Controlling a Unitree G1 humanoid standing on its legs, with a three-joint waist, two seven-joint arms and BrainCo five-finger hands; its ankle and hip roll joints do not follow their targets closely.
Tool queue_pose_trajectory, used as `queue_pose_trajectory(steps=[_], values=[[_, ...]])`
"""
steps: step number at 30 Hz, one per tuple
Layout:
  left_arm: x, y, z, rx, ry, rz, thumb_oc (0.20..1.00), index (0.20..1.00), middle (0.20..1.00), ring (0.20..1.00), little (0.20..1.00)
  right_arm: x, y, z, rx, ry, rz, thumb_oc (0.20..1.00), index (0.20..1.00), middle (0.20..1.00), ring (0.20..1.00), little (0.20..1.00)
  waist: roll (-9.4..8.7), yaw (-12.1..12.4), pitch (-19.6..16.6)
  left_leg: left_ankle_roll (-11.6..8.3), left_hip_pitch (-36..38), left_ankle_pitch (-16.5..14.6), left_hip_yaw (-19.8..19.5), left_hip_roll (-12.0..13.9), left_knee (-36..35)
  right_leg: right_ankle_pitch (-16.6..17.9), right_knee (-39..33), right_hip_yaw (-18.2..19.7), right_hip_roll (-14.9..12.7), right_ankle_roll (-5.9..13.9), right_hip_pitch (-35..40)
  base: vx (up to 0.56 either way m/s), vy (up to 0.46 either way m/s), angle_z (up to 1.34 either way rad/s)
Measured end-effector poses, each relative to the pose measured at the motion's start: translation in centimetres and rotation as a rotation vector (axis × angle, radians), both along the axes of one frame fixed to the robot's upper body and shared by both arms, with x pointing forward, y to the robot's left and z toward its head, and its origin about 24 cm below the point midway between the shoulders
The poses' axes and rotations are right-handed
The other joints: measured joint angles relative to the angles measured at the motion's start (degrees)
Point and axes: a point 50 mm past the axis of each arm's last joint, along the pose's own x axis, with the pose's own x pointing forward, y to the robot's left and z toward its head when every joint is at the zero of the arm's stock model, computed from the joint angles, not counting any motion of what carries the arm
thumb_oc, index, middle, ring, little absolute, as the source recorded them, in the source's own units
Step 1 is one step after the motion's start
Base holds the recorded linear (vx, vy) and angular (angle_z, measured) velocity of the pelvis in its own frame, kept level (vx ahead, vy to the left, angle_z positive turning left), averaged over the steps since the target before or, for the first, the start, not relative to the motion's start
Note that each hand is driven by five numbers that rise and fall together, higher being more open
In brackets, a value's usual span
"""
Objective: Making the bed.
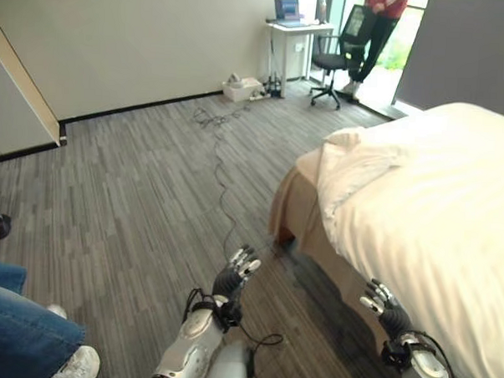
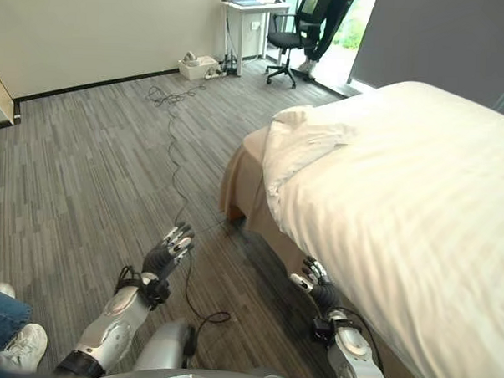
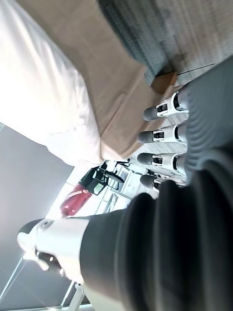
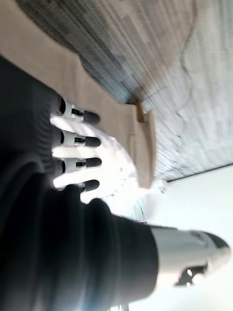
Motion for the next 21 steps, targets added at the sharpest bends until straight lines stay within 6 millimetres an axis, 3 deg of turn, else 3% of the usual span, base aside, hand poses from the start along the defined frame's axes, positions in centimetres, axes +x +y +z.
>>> queue_pose_trajectory(steps=[1, 3, 4, 6, 7, 8, 9, 10, 11, 12, 13, 14, 15, 16, 17, 18, 21], values=[[0.0, 0.2, 0.0, 0.005, 0.0, 0.001, 1.0, 1.0, 1.0, 1.0, 1.0, -0.1, -0.1, 0.0, -0.007, 0.004, 0.005, 1.0, 1.0, 1.0, 1.0, 1.0, 0.87, 0.6, -0.3, 0.56, 4.1, -0.7, -0.2, -0.2, -12.8, 0.0, -1.6, 0.5, 0.1, 0.03, 2.2, 0.5, 0.224, -0.72], [0.6, 0.6, 0.5, 0.013, -0.023, 0.008, 1.0, 1.0, 1.0, 1.0, 1.0, -0.7, -0.6, -0.1, -0.031, 0.018, 0.014, 1.0, 1.0, 1.0, 1.0, 1.0, 1.95, -0.5, -1.1, 1.79, 10.2, -1.9, -0.8, -1.9, -29.9, -0.2, -6.1, 1.2, 0.6, 0.63, 7.3, 0.42, 0.203, -0.37], [1.5, 0.7, 1.4, 0.005, -0.067, 0.027, 1.0, 1.0, 1.0, 1.0, 1.0, -1.0, -1.2, -0.1, -0.064, 0.026, 0.019, 1.0, 1.0, 1.0, 1.0, 1.0, 2.12, -0.9, -1.8, 3.59, 13.0, -0.7, -5.5, -3.5, -32.9, -1.0, -7.6, 2.7, 0.7, 1.75, 9.5, 0.46, 0.27, -0.3], [1.6, 1.1, 1.5, 0.011, -0.072, 0.037, 1.0, 1.0, 1.0, 1.0, 1.0, -1.0, -1.4, 0.0, -0.091, 0.027, 0.032, 1.0, 1.0, 1.0, 1.0, 1.0, 2.51, -0.1, -2.3, 5.16, 17.0, 0.4, -13.9, -3.6, -36.0, -1.9, -7.0, 6.6, 0.6, 3.23, 10.8, 0.5, 0.324, -0.78], [1.7, 1.3, 1.5, 0.011, -0.075, 0.05, 1.0, 1.0, 1.0, 1.0, 1.0, -0.7, -1.4, 0.1, -0.107, 0.02, 0.041, 1.0, 1.0, 1.0, 1.0, 1.0, 2.77, 0.3, -2.6, 3.75, 19.7, 3.6, -16.4, -2.6, -37.8, -2.6, -7.0, 9.3, 0.0, 4.42, 11.6, 0.51, 0.408, -1.14], [1.7, 1.7, 1.4, 0.011, -0.067, 0.079, 1.0, 1.0, 1.0, 1.0, 1.0, -0.4, -1.1, 0.2, -0.108, 0.012, 0.05, 1.0, 1.0, 1.0, 1.0, 1.0, 2.38, 0.3, -2.0, 5.35, 21.0, 10.0, -16.0, -2.4, -36.4, -3.2, -5.9, 11.5, -0.7, 7.1, 12.5, 0.5, 0.436, -1.33], [1.4, 2.4, 0.8, 0.032, -0.037, 0.101, 1.0, 1.0, 1.0, 1.0, 1.0, -0.4, -0.3, 0.2, -0.077, 0.003, 0.046, 1.0, 1.0, 1.0, 1.0, 1.0, 0.46, -0.1, -1.2, 4.07, 23.1, 8.4, -13.9, -2.9, -34.2, -4.5, -0.1, 12.4, -2.3, 9.94, 11.8, 0.69, 0.619, -1.62], [0.7, 3.7, 0.2, 0.031, -0.012, 0.159, 1.0, 1.0, 1.0, 1.0, 1.0, -0.2, 0.2, 0.5, -0.062, -0.021, 0.064, 1.0, 1.0, 1.0, 1.0, 1.0, -0.22, 1.3, -0.6, 5.86, 24.1, 3.2, -9.3, -3.4, -30.2, -4.0, 4.4, 14.5, -5.1, 9.65, 11.1, 0.55, 0.499, -1.76], [0.0, 3.9, -0.6, 0.038, 0.024, 0.173, 1.0, 1.0, 1.0, 1.0, 1.0, -0.3, 0.3, 0.6, -0.053, -0.027, 0.059, 1.0, 1.0, 1.0, 1.0, 1.0, -0.37, 0.8, -0.7, 5.92, 25.6, 1.1, -10.1, -4.2, -29.1, -3.9, 7.8, 12.7, -6.9, 10.02, 10.3, 0.51, 0.487, -1.35], [0.0, 3.9, -0.6, 0.051, 0.025, 0.153, 1.0, 1.0, 1.0, 1.0, 1.0, -0.5, 0.1, 0.6, -0.053, -0.026, 0.043, 1.0, 1.0, 1.0, 1.0, 1.0, 0.09, 0.0, -0.4, 6.66, 25.6, -1.0, -9.4, -5.1, -27.4, -1.3, 9.0, 11.7, -7.4, 9.76, 10.1, 0.33, 0.304, -0.78], [0.3, 3.4, -0.4, 0.055, 0.017, 0.128, 1.0, 1.0, 1.0, 1.0, 1.0, -0.5, 0.1, 0.4, -0.057, -0.018, 0.04, 1.0, 1.0, 1.0, 1.0, 1.0, 0.41, -0.3, -0.1, 6.92, 26.5, -1.9, -8.7, -5.4, -27.4, 0.5, 14.7, 10.3, -7.5, 8.87, 7.4, 0.37, 0.527, -0.36], [0.7, 2.6, 0.0, 0.048, 0.002, 0.102, 1.0, 1.0, 1.0, 1.0, 1.0, -0.4, 0.0, 0.4, -0.059, -0.012, 0.034, 1.0, 1.0, 1.0, 1.0, 1.0, 1.77, -0.8, 1.0, 6.94, 28.3, -2.0, -8.2, -5.4, -28.5, 2.9, 28.8, 8.2, -7.8, 7.54, 0.3, 0.27, 0.486, -0.4], [0.6, 2.5, 0.1, 0.031, -0.004, 0.109, 1.0, 1.0, 1.0, 1.0, 1.0, -0.8, 0.5, 0.1, -0.021, 0.0, 0.021, 1.0, 1.0, 1.0, 1.0, 1.0, 2.74, -1.4, 1.8, 9.12, 29.7, -3.6, -8.3, -6.5, -28.9, 2.7, 35.2, 7.5, -8.5, 6.36, -4.4, 0.4, 0.64, -0.36], [0.6, 2.6, 0.4, 0.031, -0.024, 0.112, 1.0, 1.0, 1.0, 1.0, 1.0, 0.0, 0.6, 0.5, 0.007, -0.027, -0.006, 1.0, 1.0, 1.0, 1.0, 1.0, 2.86, -1.3, 2.8, 7.53, 30.9, -3.3, -8.0, -6.4, -29.4, 2.9, 41.6, 5.7, -9.9, 5.88, -7.3, 0.31, 0.371, -0.29], [0.4, 2.8, 0.4, 0.055, -0.021, 0.088, 1.0, 1.0, 1.0, 1.0, 1.0, 0.0, 1.3, 0.1, 0.081, -0.014, -0.041, 1.0, 1.0, 1.0, 1.0, 1.0, 5.27, -2.7, 4.0, 8.86, 32.7, -4.7, -8.2, -6.2, -31.1, 1.3, 43.2, 5.2, -8.7, 6.69, -13.6, 0.38, 0.408, -0.12], [0.5, 3.1, 0.7, 0.073, -0.03, 0.081, 1.0, 1.0, 1.0, 1.0, 1.0, -0.2, 1.7, -0.1, 0.09, -0.004, -0.019, 1.0, 1.0, 1.0, 1.0, 1.0, 6.25, -2.9, 4.5, 7.87, 33.6, -3.9, -8.2, -6.0, -32.2, 0.6, 42.3, 5.5, -7.8, 7.65, -16.3, 0.33, 0.328, 0.06], [0.8, 4.2, 1.1, 0.092, -0.043, 0.106, 1.0, 1.0, 1.0, 1.0, 1.0, -1.3, 1.9, -0.6, 0.11, 0.03, -0.009, 1.0, 1.0, 1.0, 1.0, 1.0, 6.36, -4.1, 5.2, 8.24, 36.8, -4.6, -8.1, -6.6, -35.2, -0.3, 34.3, 3.0, -7.5, 8.73, -21.0, 0.27, 0.257, 0.03]])
